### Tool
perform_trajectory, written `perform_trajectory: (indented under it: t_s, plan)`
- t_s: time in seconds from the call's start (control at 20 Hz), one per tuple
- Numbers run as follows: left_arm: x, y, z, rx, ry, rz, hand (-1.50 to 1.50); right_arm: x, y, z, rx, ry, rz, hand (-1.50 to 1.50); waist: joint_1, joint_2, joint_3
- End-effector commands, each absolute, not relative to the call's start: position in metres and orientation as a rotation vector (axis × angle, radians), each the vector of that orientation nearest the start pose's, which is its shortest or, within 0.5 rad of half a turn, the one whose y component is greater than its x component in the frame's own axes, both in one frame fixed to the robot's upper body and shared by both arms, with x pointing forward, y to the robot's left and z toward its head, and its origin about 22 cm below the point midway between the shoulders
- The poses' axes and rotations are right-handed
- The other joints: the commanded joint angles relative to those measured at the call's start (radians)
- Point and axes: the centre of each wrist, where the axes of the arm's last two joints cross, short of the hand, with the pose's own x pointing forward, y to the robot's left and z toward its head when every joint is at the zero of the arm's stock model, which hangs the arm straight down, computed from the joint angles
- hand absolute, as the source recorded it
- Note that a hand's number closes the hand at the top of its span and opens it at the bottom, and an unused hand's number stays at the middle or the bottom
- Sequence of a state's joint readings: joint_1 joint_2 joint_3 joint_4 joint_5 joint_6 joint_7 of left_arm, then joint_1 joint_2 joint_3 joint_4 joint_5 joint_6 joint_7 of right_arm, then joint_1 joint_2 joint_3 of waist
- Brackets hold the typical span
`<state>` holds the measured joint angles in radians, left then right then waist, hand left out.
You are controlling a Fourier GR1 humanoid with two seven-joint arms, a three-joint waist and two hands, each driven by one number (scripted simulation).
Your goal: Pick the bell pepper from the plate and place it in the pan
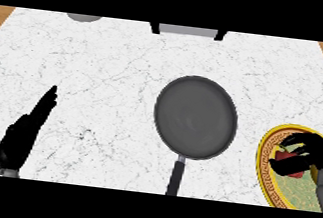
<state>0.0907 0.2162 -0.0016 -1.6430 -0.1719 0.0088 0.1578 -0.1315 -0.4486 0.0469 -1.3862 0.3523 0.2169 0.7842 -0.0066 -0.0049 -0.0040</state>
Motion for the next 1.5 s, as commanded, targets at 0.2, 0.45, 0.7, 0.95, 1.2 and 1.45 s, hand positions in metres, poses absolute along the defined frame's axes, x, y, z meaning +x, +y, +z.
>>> perform_trajectory:
  t_s: [0.2,0.45,0.7,0.95,1.2,1.45]
  plan:
    - [0.203,0.299,0.008,0.347,-1.360,-0.241,0.00,0.220,-0.352,0.041,-0.930,-0.746,0.939,1.50,-0.012,-0.004,0.004]
    - [0.204,0.292,0.002,0.354,-1.376,-0.237,0.00,0.237,-0.341,0.104,-1.180,-1.183,0.886,1.50,-0.016,-0.008,0.004]
    - [0.225,0.288,0.014,0.352,-1.395,-0.242,0.00,0.239,-0.319,0.125,-1.255,-1.430,0.866,1.50,-0.001,0.002,0.004]
    - [0.222,0.279,0.011,0.362,-1.379,-0.253,0.00,0.249,-0.273,0.130,-1.156,-1.539,0.801,1.50,0.012,0.005,0.004]
    - [0.224,0.282,0.009,0.333,-1.370,-0.267,0.00,0.283,-0.230,0.156,-1.008,-1.561,0.810,1.50,0.020,0.006,0.004]
    - [0.224,0.275,0.017,0.331,-1.392,-0.286,0.00,0.326,-0.183,0.127,-0.909,-1.552,0.783,1.50,0.034,0.009,0.004]
